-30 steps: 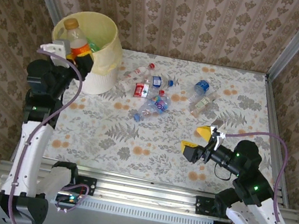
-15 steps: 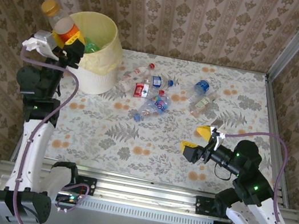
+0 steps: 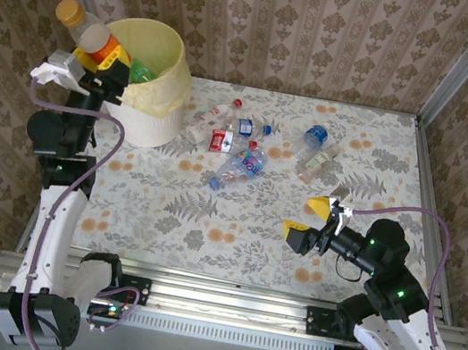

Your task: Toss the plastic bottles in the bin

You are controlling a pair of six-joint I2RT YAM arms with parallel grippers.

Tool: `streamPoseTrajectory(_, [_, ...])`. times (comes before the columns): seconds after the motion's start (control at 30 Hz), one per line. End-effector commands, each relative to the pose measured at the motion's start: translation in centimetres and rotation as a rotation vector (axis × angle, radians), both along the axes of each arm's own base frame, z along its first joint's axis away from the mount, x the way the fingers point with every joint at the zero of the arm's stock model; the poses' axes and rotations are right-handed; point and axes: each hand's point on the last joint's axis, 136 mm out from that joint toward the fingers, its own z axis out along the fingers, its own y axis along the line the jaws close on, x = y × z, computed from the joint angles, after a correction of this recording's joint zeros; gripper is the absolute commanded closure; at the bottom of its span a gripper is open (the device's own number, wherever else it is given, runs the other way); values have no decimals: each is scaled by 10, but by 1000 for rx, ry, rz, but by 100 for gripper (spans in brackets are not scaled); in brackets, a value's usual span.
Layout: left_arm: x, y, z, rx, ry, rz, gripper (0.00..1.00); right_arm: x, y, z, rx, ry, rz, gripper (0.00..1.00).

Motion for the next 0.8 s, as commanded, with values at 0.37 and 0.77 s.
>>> streamPoseTrajectory(0.37, [36,9,-17,46,115,64,49,-3,0,9,-1,-29,10,0])
streamPoseTrajectory(0.77, [137,47,-108,69,752,153,9,-3,0,8,-4,-24,8,0])
